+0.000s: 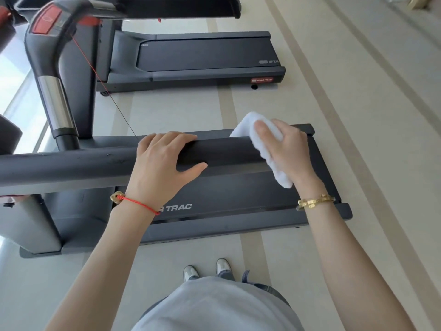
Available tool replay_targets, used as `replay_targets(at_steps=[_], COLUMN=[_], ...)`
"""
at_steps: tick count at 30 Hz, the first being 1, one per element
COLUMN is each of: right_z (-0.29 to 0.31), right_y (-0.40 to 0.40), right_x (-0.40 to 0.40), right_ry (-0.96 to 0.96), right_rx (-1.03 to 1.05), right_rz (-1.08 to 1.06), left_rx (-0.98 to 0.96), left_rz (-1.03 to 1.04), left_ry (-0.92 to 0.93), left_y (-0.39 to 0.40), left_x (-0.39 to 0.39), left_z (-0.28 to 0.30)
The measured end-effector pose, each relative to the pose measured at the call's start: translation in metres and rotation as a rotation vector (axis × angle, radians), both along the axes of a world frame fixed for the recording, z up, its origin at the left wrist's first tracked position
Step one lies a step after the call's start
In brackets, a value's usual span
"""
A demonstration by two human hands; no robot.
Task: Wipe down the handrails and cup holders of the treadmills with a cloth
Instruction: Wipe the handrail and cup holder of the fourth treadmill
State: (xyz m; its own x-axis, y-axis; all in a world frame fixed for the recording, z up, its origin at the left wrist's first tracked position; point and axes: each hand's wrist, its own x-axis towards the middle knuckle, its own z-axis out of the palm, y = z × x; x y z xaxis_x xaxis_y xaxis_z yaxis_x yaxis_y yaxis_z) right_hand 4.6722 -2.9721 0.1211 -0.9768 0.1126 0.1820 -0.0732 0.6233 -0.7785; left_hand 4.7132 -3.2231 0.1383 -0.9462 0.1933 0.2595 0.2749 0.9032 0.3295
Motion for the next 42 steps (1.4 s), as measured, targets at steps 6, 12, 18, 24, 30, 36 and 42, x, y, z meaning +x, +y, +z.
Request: replay_targets(at_steps=[6, 12, 18, 24, 30, 36, 42], right_z=[-0.025, -0.009, -0.023, 0.002, 0.019, 0.016, 0.015], right_y=[0.004, 0.022, 0.017, 0.003, -0.065, -0.088, -0.127], right_x=[0.025, -0.009, 0.020, 0.002, -0.011, -0.005, -0.008], right_ry=[0.143, -0.131, 0.017, 0.131, 0.310, 0.342, 0.348], right_rx=[-0.017, -0.205, -0.183, 0.270, 0.760, 0.765, 0.781], right_rz=[-0.030, 0.017, 0.004, 0.170, 0.486, 0.579, 0.479], left_rx=[0.013, 0.031, 0.034, 0.024, 0.014, 0.063, 0.105], left_rz=[0.007, 0.003, 0.000, 0.007, 0.053, 0.151, 0.255], left_ry=[-0.016, -0.028, -0.056, -0.053, 0.010, 0.058, 0.084], left_y=[0.001, 0.002, 0.003, 0.004, -0.001, -0.041, -0.097], left_x=[-0.002, -0.001, 0.000, 0.000, 0.006, 0.025, 0.033], left_z=[-0.001, 0.001, 0.005, 0.005, 0.002, 0.003, 0.009])
